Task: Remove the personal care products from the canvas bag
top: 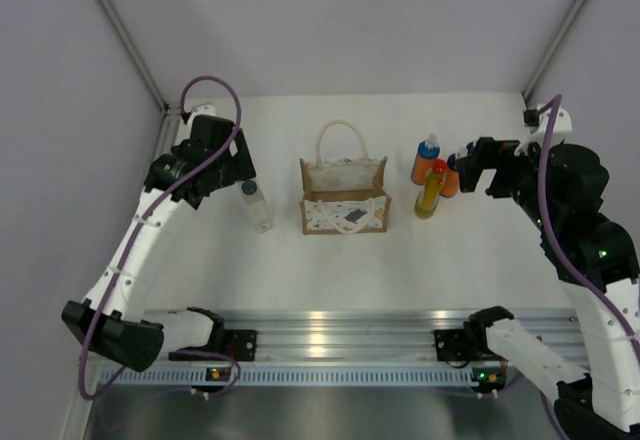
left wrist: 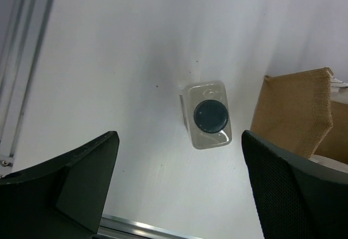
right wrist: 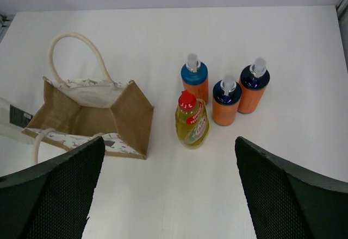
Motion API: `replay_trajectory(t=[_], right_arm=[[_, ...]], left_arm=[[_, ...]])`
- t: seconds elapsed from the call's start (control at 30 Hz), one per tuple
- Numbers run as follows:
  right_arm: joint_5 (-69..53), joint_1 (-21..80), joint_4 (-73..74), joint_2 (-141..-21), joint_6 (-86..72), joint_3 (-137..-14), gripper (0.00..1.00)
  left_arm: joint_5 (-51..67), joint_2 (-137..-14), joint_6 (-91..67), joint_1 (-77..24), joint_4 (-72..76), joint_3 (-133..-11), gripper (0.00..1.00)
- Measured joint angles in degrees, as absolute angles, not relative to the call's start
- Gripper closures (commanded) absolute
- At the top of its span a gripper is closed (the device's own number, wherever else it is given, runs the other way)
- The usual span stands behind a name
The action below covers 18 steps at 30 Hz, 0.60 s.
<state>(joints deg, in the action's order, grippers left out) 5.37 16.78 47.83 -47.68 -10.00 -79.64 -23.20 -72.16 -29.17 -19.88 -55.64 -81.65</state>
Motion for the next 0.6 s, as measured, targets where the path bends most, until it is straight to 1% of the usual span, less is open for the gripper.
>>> replay_trajectory(t=[0.17, 0.27, 0.4, 0.6], right_arm=[[7.6, 16.8, 49.0, -46.1, -9.7, -77.9, 0.01], [9.1, 16.8, 49.6, -44.9, -9.4, -76.5, 0.01], [10.5, 16.8, 49.7, -42.1, -9.2, -73.3, 0.01], [11.7, 16.8, 51.5, -36.8, -9.7, -67.0, 0.00]], left_arm=[[-26.9, -67.4, -27.5, -19.9, -59.2, -81.6, 0.02], [-29.5, -62.7, -27.2, -19.9, -59.7, -79.4, 0.02], [-32.4, -54.7, -27.2, -19.9, -60.6, -73.9, 0.02], [-32.2, -43.5, -27.3, -19.9, -61.8, -65.4, 0.02]])
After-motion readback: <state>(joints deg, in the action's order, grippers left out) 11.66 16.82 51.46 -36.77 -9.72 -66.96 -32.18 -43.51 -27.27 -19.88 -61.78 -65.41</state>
